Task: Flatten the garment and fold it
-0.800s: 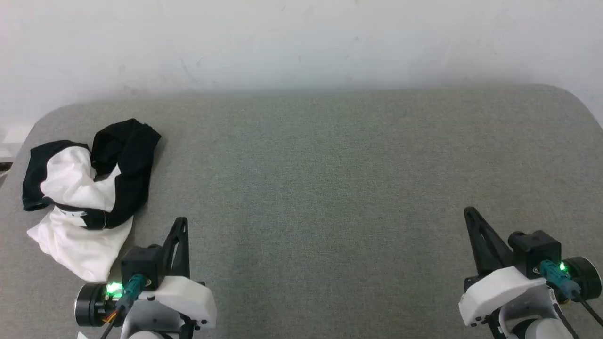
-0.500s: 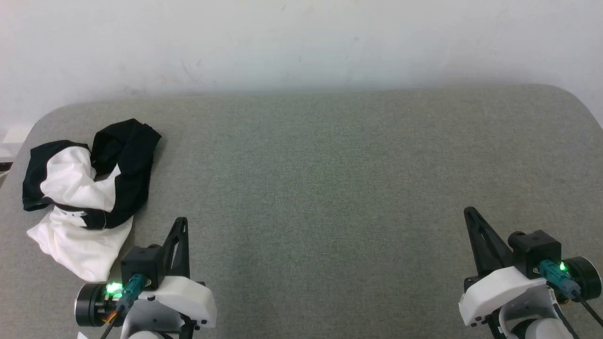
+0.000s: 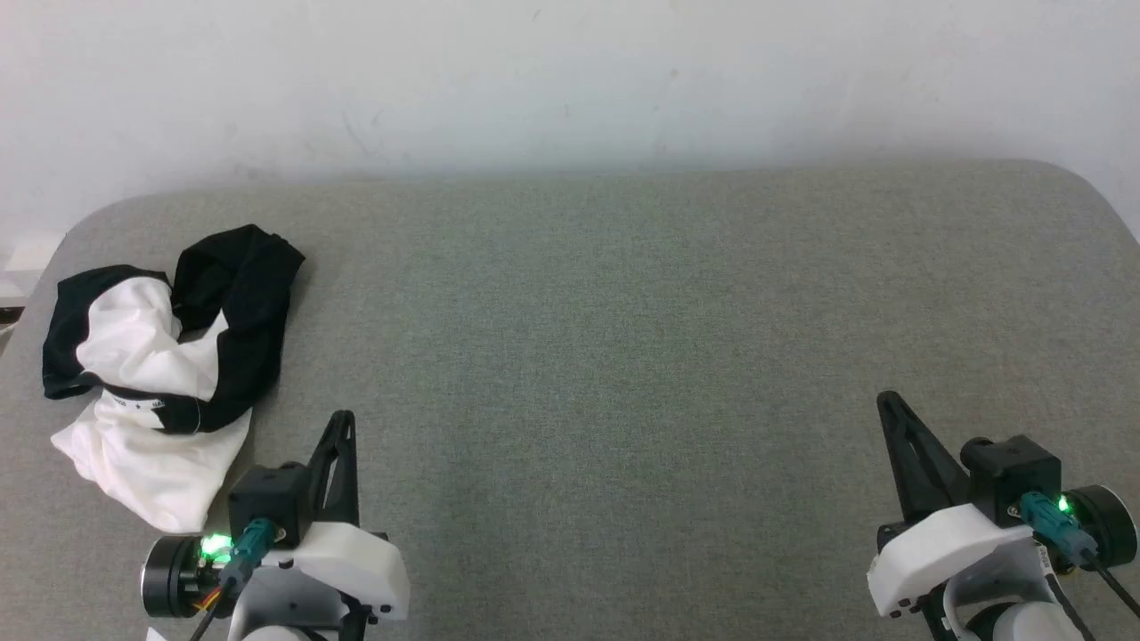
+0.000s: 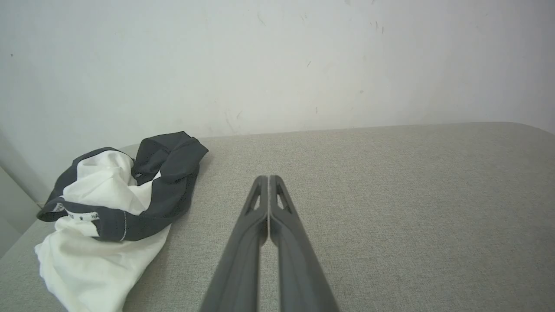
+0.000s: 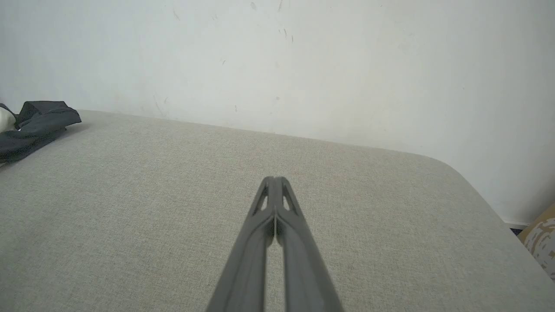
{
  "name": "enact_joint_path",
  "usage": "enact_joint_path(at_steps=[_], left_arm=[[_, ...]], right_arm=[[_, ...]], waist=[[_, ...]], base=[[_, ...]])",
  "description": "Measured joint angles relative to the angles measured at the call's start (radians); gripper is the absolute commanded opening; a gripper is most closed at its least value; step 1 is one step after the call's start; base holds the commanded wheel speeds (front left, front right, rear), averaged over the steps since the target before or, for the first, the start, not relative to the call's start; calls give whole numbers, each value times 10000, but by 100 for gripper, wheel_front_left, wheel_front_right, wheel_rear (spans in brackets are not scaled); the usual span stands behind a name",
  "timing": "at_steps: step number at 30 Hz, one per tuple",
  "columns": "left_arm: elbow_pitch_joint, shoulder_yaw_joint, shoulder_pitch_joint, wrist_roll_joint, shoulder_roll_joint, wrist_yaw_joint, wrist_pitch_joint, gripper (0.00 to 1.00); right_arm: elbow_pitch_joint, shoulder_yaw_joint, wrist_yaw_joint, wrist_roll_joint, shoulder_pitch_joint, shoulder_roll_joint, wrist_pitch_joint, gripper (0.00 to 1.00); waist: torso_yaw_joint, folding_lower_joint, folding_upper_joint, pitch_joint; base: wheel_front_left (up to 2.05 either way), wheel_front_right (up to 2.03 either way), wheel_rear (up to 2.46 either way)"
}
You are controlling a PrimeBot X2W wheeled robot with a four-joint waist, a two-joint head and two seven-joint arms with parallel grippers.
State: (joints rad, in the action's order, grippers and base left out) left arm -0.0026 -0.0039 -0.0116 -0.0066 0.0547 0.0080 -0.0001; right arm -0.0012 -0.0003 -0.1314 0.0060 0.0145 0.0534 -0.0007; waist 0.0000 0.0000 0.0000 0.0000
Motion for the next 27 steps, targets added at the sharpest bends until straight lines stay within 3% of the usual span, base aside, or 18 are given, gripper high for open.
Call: enact_joint_path(at_steps=[27], left_arm=[[0,0,0,0,0,0,0,0]], right_arm=[[0,0,0,0,0,0,0,0]], waist=[[0,0,0,0]], base=[[0,0,0]])
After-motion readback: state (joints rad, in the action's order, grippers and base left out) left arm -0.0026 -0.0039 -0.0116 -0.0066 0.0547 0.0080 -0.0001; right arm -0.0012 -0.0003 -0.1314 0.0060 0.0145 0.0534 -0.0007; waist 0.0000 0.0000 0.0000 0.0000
